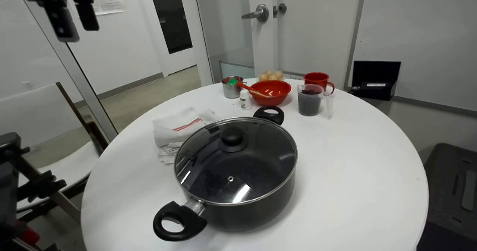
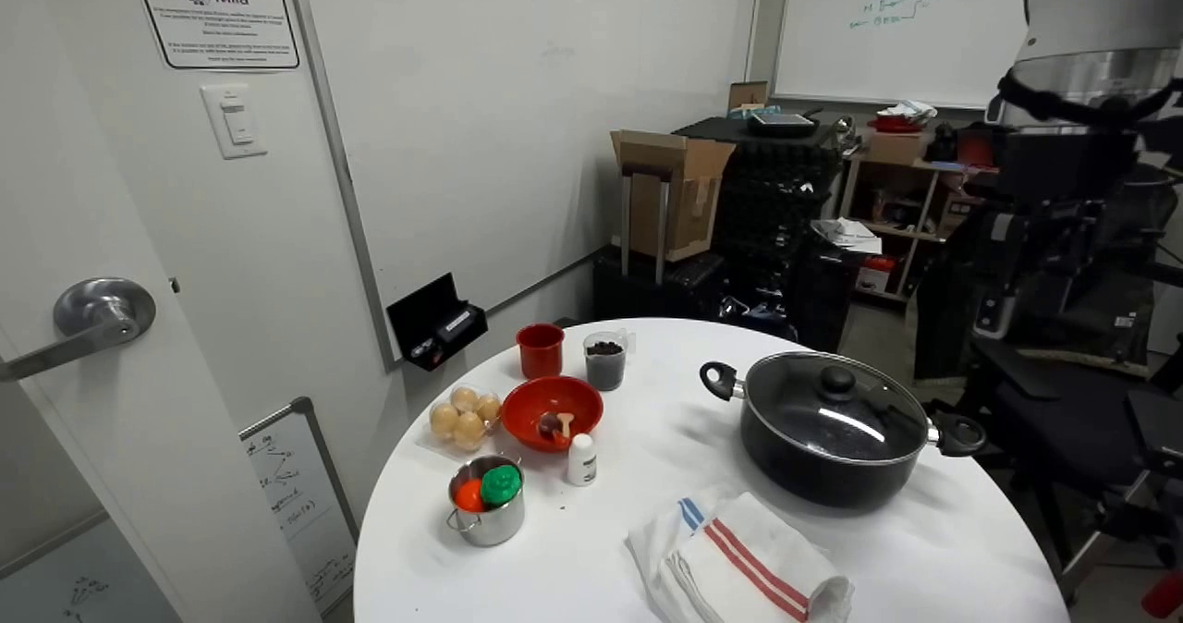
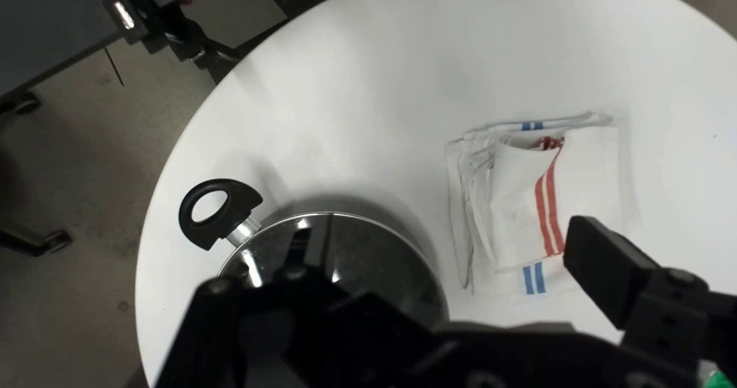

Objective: Remove the glass lid from the black pot and put it on the table

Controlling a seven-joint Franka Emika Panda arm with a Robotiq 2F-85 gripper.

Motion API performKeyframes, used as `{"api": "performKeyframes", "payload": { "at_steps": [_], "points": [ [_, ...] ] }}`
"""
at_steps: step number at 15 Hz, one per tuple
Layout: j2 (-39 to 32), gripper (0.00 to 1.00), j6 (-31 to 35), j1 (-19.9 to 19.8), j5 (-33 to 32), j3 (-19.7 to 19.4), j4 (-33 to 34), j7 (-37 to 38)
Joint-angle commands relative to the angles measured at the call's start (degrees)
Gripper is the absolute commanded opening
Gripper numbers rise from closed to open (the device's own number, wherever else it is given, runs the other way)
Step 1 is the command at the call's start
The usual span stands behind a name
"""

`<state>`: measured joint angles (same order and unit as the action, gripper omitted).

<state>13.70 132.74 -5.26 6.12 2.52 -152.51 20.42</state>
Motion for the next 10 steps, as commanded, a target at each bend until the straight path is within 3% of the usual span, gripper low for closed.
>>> {"api": "performKeyframes", "payload": {
  "at_steps": [1,5,10],
  "points": [
    [-9.77,1.0,4.66,-1.74,-3.76,-0.49,4.27,8.69],
    [-18.26,1.0,6.05,-1.49,-5.02,-3.12,8.79,16.68],
    [-27.54,1.0,6.71,-0.2,-1.17,-6.17,15.7,18.13]
  ]
}}
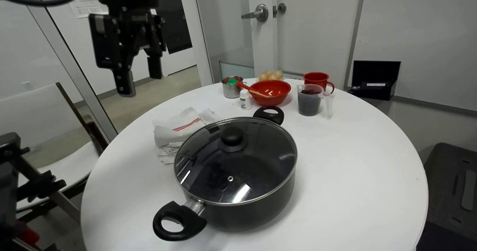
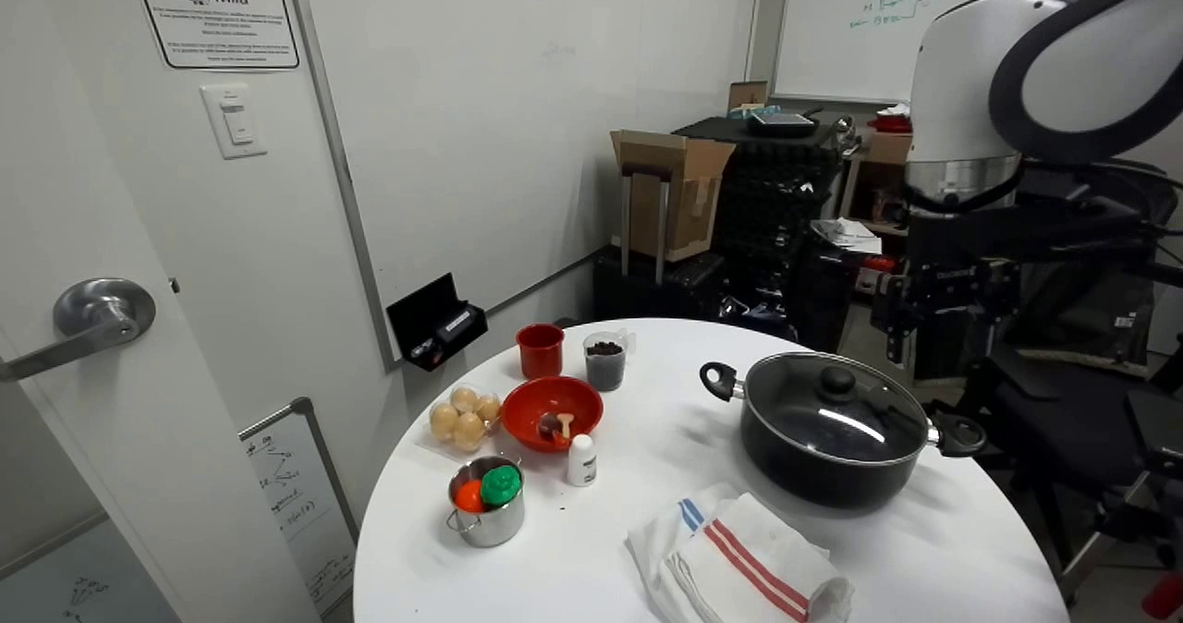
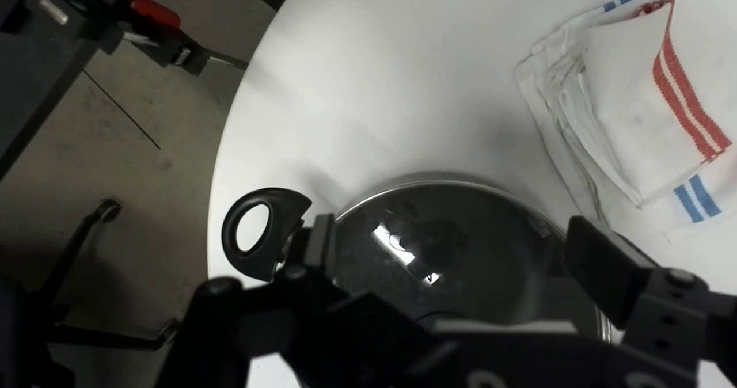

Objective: Remove the glass lid from the black pot and put it on the table

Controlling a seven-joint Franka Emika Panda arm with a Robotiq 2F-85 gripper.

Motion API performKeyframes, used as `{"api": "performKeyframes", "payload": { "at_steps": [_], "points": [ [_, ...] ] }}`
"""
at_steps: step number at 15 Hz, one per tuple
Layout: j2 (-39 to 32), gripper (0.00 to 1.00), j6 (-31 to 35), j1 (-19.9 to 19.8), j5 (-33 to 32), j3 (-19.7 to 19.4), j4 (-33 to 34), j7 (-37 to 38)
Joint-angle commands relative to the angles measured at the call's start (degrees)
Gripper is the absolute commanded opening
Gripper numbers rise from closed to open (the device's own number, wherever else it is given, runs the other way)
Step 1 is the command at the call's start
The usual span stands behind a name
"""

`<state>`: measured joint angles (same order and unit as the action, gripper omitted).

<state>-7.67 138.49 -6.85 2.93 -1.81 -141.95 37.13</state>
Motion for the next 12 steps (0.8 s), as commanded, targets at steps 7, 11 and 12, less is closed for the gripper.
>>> {"api": "performKeyframes", "payload": {
  "at_steps": [7,11,12],
  "points": [
    [-16.47,1.0,5.23,0.97,11.94,-2.24,13.07,-1.55],
    [-21.06,1.0,7.13,1.05,14.11,-3.1,15.85,-0.75],
    [-22.01,1.0,7.43,1.07,14.27,-3.49,16.35,-0.57]
  ]
}}
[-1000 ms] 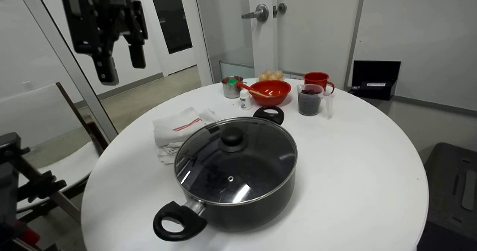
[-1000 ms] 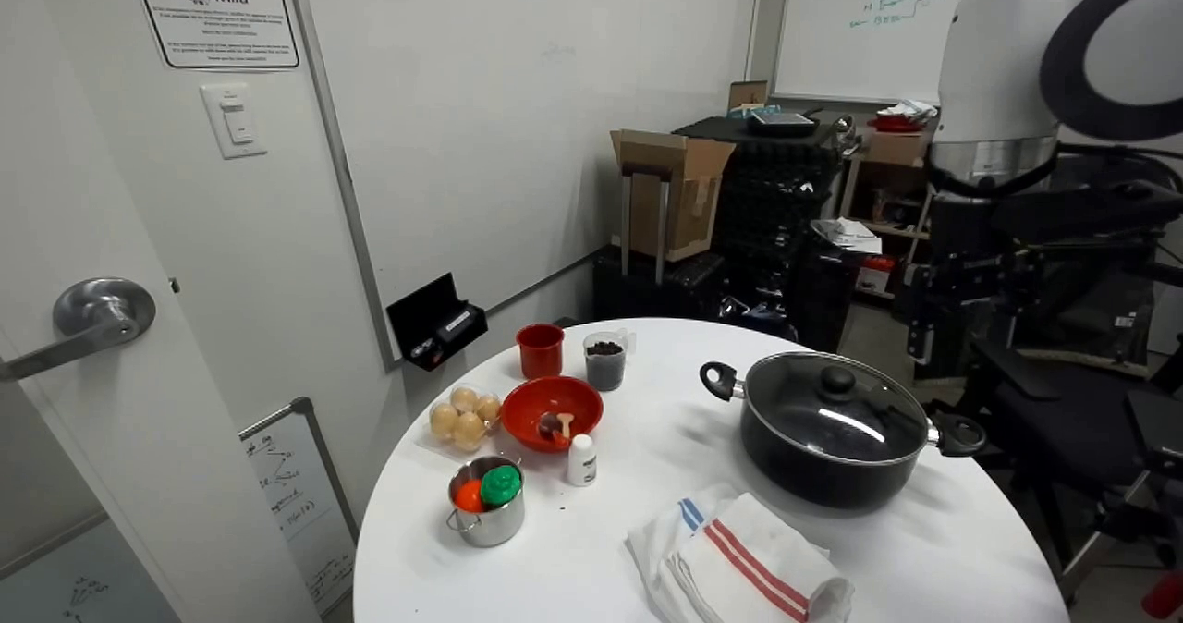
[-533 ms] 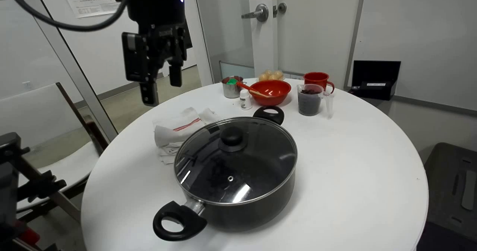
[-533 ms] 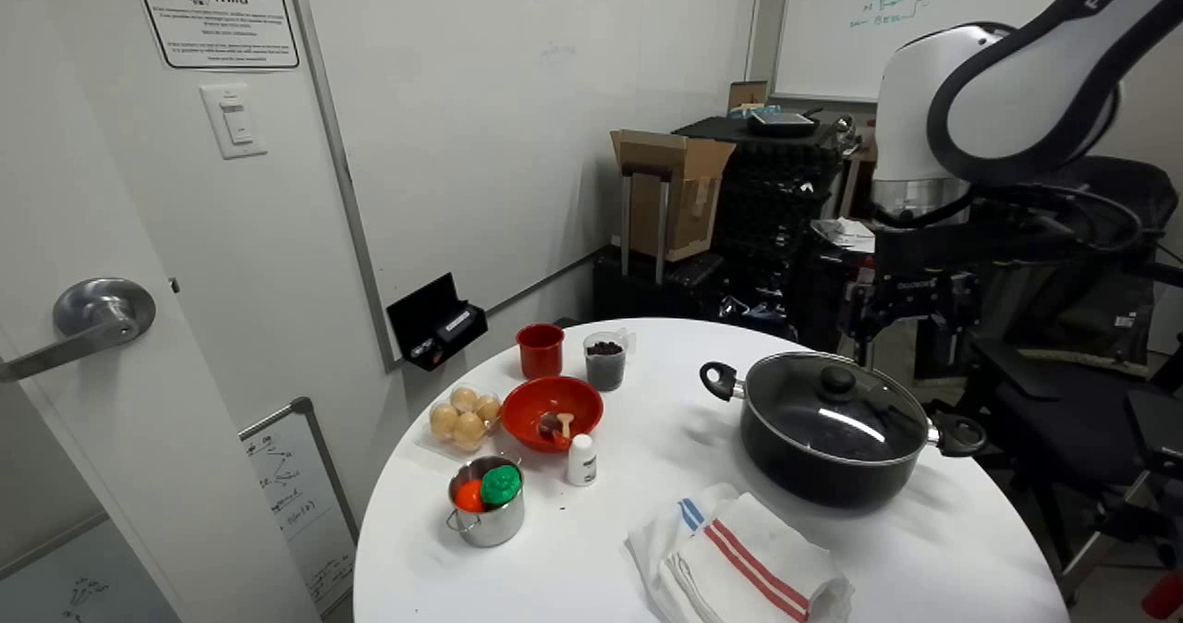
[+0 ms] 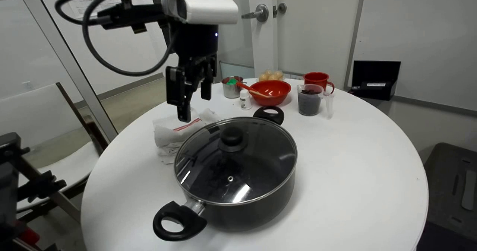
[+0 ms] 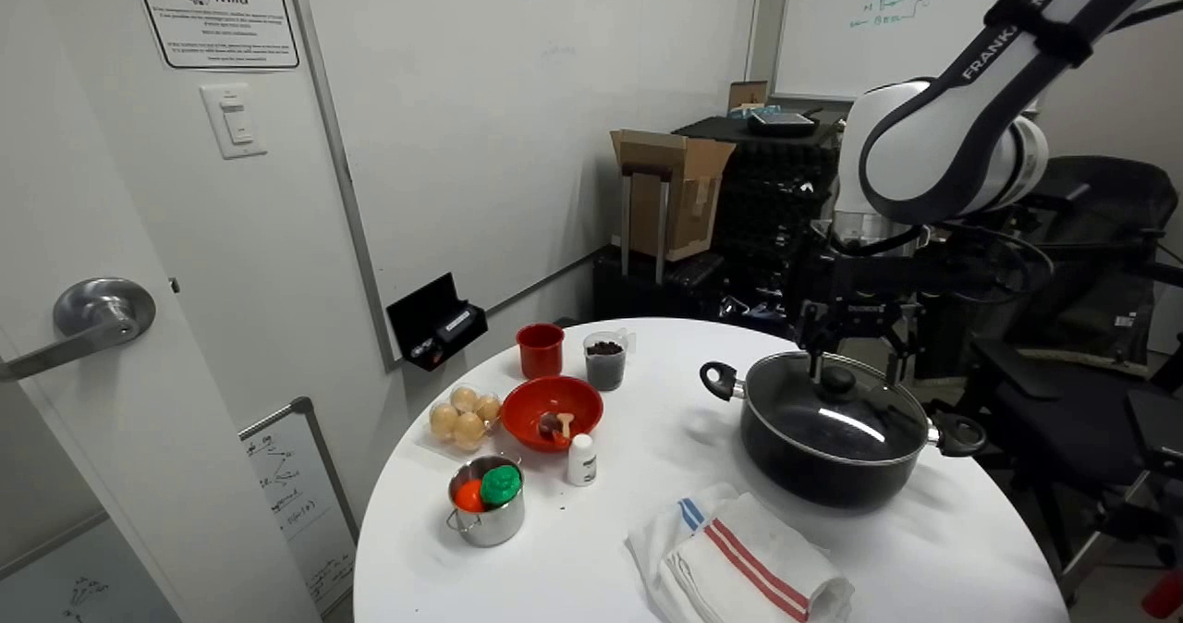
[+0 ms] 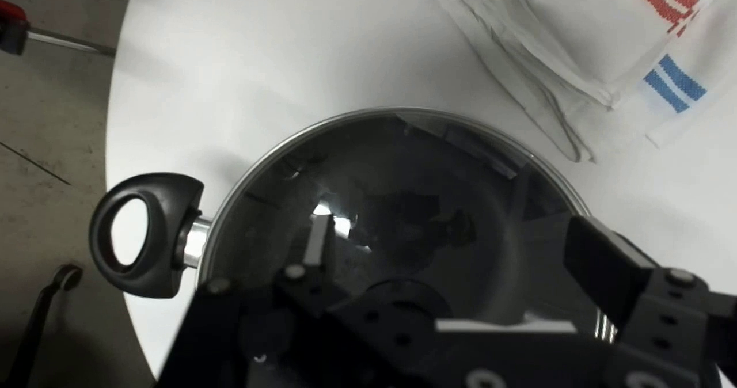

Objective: Remove the glass lid from the black pot and put it on the table

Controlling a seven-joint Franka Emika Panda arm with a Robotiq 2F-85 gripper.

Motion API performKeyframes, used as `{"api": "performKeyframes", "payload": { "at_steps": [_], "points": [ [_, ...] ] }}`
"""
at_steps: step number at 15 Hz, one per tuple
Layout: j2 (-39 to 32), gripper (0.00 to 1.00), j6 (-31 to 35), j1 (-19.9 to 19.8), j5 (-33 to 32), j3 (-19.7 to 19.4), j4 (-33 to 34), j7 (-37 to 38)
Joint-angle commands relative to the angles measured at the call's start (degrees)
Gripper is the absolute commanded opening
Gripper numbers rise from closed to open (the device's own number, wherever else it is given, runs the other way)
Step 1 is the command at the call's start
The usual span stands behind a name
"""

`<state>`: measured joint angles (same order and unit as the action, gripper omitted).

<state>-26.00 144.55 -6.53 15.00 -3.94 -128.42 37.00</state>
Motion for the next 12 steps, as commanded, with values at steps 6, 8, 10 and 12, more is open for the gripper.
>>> {"api": "performKeyframes", "payload": {
  "at_steps": [6,8,10,12],
  "points": [
    [-7.49,1.0,2.81,0.29,3.59,-3.21,4.6,0.01],
    [-8.09,1.0,3.3,0.26,4.01,-3.58,4.94,0.28],
    [-8.7,1.0,4.2,0.49,4.41,-4.01,5.29,0.8],
    [-9.18,1.0,4.85,0.59,4.69,-4.28,5.57,1.26]
  ]
}}
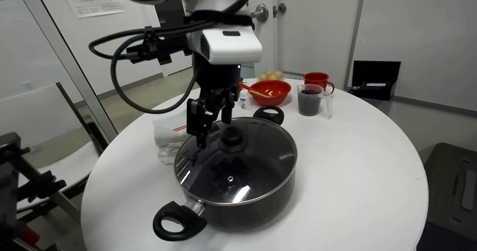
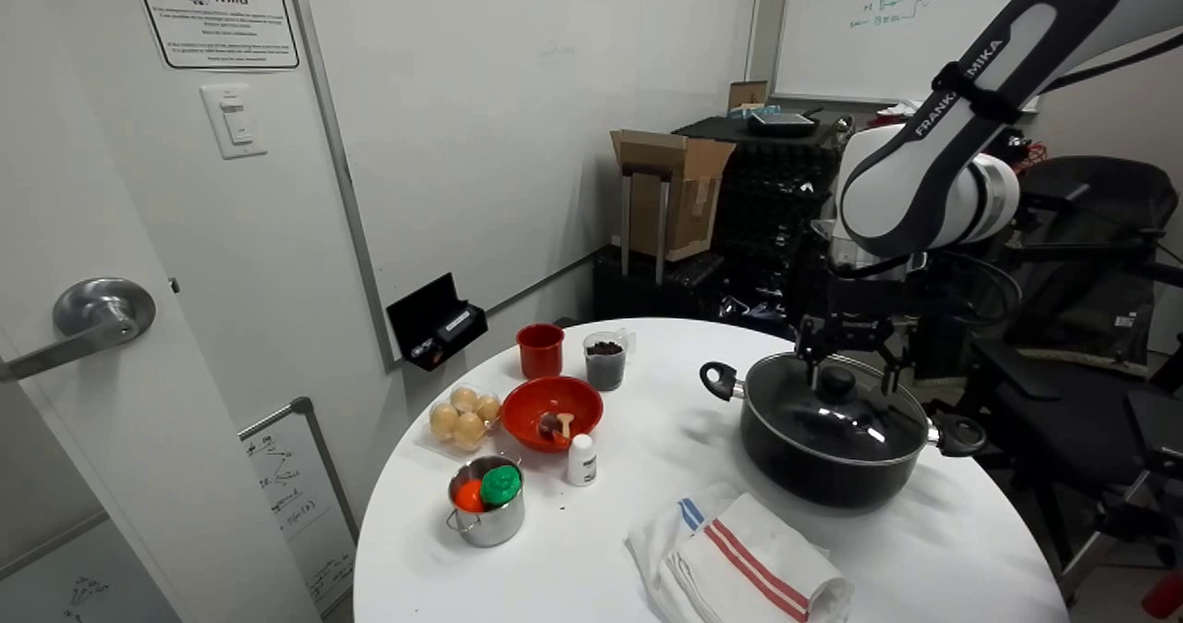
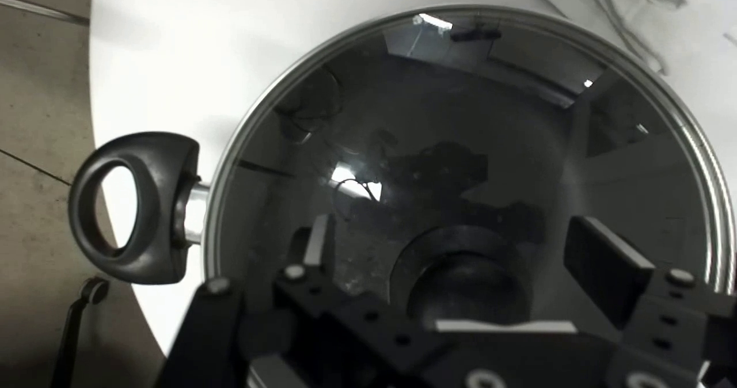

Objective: Remove the glass lid from the black pot and put it on the table

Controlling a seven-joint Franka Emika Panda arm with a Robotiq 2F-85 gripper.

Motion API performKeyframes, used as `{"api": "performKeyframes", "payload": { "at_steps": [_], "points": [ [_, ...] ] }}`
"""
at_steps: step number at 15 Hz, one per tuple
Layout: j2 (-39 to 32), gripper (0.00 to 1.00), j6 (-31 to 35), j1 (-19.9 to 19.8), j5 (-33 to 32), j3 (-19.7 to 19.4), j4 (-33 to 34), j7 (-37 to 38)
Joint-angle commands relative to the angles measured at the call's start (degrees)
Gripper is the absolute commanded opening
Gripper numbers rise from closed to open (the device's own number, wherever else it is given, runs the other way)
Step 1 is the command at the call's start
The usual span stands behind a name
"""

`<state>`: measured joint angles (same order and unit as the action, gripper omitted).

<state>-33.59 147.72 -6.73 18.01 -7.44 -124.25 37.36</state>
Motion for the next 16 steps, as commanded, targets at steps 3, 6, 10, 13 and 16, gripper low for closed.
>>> {"api": "performKeyframes", "payload": {
  "at_steps": [3,6,10,13,16],
  "points": [
    [-2.12,1.0,2.78,0.95,1.79,-1.26,1.51,2.02],
    [-2.47,1.0,3.54,0.96,1.75,-1.55,1.53,2.93],
    [-2.28,0.6,4.75,1.31,1.46,-2.02,1.2,3.75],
    [-1.96,0.37,5.74,1.77,1.22,-2.12,1.17,4.38],
    [-1.26,0.26,6.49,2.19,1.03,-2.32,0.55,4.6]
  ]
}}
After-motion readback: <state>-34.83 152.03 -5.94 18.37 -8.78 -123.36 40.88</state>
